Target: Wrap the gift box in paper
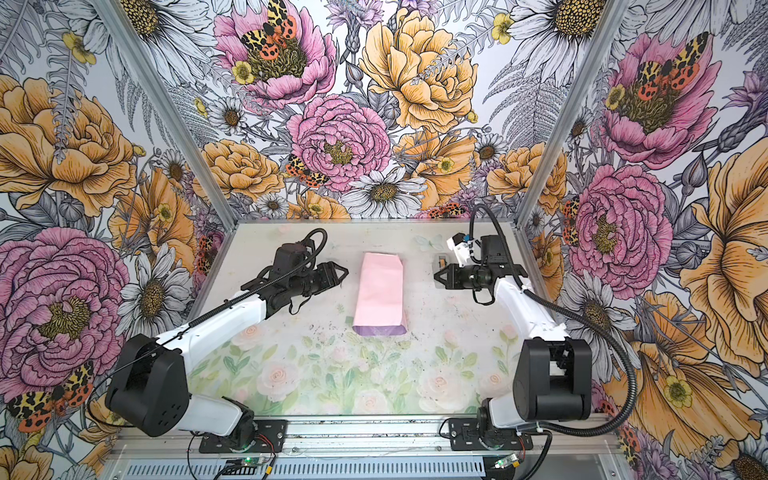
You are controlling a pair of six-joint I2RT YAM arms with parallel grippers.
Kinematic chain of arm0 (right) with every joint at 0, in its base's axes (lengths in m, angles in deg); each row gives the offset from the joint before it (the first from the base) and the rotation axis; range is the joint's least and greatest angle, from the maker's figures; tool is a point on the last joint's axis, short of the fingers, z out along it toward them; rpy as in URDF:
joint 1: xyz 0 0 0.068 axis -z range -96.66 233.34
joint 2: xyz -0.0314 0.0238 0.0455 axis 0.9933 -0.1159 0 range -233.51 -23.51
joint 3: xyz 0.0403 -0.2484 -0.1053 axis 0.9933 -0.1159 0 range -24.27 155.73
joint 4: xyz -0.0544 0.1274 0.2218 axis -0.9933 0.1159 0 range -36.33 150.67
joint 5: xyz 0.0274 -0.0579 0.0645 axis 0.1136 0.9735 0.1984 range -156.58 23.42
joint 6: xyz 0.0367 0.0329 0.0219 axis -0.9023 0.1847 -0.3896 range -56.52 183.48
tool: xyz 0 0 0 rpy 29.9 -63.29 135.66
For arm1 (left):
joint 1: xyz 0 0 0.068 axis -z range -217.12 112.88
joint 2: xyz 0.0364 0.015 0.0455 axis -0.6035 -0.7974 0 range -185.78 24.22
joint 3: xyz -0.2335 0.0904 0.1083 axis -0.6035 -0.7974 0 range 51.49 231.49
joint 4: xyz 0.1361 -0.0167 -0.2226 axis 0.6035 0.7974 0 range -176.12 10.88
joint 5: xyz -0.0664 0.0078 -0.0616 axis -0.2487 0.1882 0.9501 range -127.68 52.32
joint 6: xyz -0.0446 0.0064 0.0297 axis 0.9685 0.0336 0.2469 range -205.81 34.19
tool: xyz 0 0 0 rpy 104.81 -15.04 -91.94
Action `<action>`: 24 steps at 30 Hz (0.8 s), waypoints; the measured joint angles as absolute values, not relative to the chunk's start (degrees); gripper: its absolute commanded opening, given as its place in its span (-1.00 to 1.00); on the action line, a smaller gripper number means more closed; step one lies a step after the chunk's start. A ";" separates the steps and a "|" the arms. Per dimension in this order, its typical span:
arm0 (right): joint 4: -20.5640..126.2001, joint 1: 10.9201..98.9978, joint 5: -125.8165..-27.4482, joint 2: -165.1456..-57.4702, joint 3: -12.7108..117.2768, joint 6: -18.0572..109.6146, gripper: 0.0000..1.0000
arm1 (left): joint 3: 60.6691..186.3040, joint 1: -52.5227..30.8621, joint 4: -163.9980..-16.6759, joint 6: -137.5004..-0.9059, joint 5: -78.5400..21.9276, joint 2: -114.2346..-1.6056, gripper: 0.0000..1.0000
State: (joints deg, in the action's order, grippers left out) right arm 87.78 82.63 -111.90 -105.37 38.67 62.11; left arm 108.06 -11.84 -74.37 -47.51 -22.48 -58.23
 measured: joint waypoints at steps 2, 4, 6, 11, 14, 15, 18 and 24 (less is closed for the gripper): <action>88.78 80.40 -113.01 -104.54 39.41 66.75 -1.00 | 108.11 -11.78 -74.83 -48.38 -21.49 -58.23 0.21; 90.20 78.92 -113.82 -104.41 40.11 72.41 -1.00 | 108.39 -11.58 -75.02 -49.41 -20.64 -58.23 0.20; 92.28 78.09 -113.69 -104.69 41.01 77.13 -1.00 | 109.02 -11.03 -75.09 -50.67 -20.03 -58.23 0.20; 101.26 77.23 -112.82 -110.36 49.73 88.58 -1.00 | 112.76 -8.96 -74.41 -54.76 -19.09 -58.54 0.18; 107.58 76.49 -111.79 -116.06 56.00 95.16 -1.00 | 115.71 -7.71 -73.91 -57.58 -18.63 -59.57 0.15; 109.76 76.21 -111.24 -117.87 57.64 97.19 -1.00 | 116.37 -7.41 -73.91 -58.46 -18.48 -59.94 0.14; 115.95 74.57 -109.80 -122.79 61.75 102.44 -1.00 | 117.09 -6.53 -73.82 -60.62 -18.30 -60.92 0.12; 124.85 70.09 -107.94 -130.05 68.63 110.11 -1.00 | 117.11 -6.16 -73.45 -62.50 -18.28 -61.71 0.08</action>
State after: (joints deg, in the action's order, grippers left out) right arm 124.85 70.09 -107.94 -130.05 68.63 110.11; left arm 117.11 -6.16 -73.45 -62.50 -18.28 -61.71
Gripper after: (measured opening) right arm 0.042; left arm 0.548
